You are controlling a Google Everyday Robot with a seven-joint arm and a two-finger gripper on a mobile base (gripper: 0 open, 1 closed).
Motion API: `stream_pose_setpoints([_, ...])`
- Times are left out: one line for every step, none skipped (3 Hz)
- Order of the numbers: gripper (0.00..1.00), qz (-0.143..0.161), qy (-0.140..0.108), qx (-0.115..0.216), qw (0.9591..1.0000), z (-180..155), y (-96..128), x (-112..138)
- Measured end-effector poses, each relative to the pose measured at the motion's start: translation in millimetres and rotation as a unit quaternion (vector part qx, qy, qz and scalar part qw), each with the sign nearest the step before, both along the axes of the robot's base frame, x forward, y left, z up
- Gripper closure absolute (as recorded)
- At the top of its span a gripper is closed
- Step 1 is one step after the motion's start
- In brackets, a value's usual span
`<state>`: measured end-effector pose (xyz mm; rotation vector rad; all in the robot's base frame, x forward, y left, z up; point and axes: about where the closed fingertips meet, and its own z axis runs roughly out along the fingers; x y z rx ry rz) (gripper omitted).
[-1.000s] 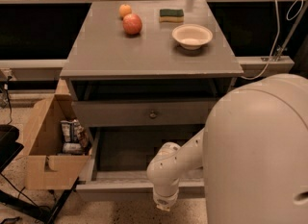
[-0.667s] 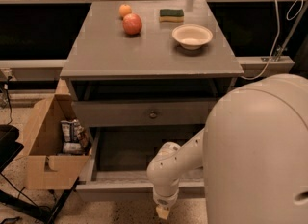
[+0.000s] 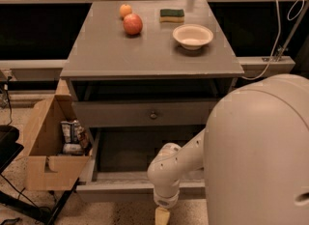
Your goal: Open middle drawer
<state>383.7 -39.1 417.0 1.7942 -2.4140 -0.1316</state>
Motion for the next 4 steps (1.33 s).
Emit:
stream_pose_setpoints([0.02, 0.0, 0.0, 0.0, 1.0, 0.0, 0.0, 0.0])
stream_pose_setpoints([0.23, 0.0, 0.0, 0.0, 1.0, 0.0, 0.0, 0.0])
stream_pose_setpoints([0.47, 0.0, 0.0, 0.0, 1.0, 0.0, 0.0, 0.0])
stream_pose_setpoints([0.7, 0.0, 0.0, 0.0, 1.0, 0.0, 0.0, 0.0])
